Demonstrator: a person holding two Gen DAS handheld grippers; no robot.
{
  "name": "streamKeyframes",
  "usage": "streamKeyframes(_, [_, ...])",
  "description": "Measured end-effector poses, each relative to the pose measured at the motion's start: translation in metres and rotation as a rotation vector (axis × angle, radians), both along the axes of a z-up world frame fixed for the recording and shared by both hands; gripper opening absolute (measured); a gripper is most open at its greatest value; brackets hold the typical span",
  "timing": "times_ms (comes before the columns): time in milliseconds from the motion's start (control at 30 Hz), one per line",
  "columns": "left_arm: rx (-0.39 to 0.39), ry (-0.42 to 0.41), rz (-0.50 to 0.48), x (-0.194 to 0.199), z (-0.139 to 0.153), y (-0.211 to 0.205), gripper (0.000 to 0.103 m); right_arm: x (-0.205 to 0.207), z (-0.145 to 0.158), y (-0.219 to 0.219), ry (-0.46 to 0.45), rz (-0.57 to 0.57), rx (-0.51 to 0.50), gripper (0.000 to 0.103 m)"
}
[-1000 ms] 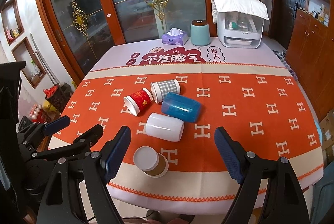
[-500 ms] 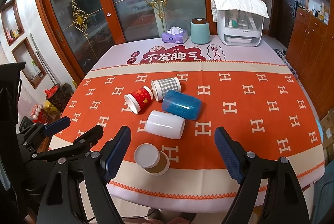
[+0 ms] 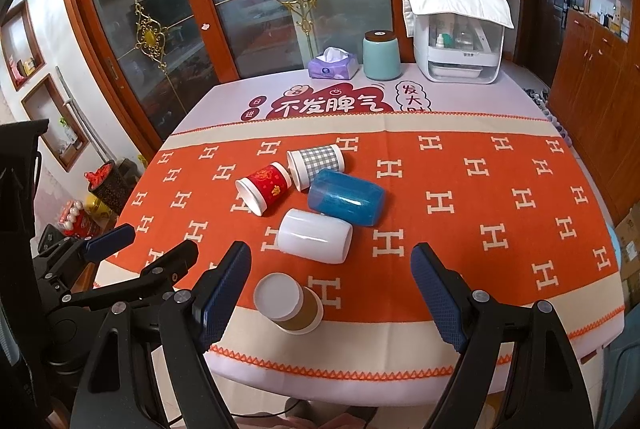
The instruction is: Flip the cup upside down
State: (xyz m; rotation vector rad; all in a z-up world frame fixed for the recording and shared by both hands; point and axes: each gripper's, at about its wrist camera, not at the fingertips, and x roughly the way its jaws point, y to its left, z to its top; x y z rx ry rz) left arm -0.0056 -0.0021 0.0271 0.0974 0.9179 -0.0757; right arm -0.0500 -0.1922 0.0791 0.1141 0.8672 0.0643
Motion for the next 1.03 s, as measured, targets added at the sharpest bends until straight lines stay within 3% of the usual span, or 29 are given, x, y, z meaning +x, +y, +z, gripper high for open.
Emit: streamKeyframes(1033, [0.024,0.015,0.012,0.006,-0.008,-0.006,0.071,0.013,-0.013,-0.008,0.028,0.002,0.018,0.083])
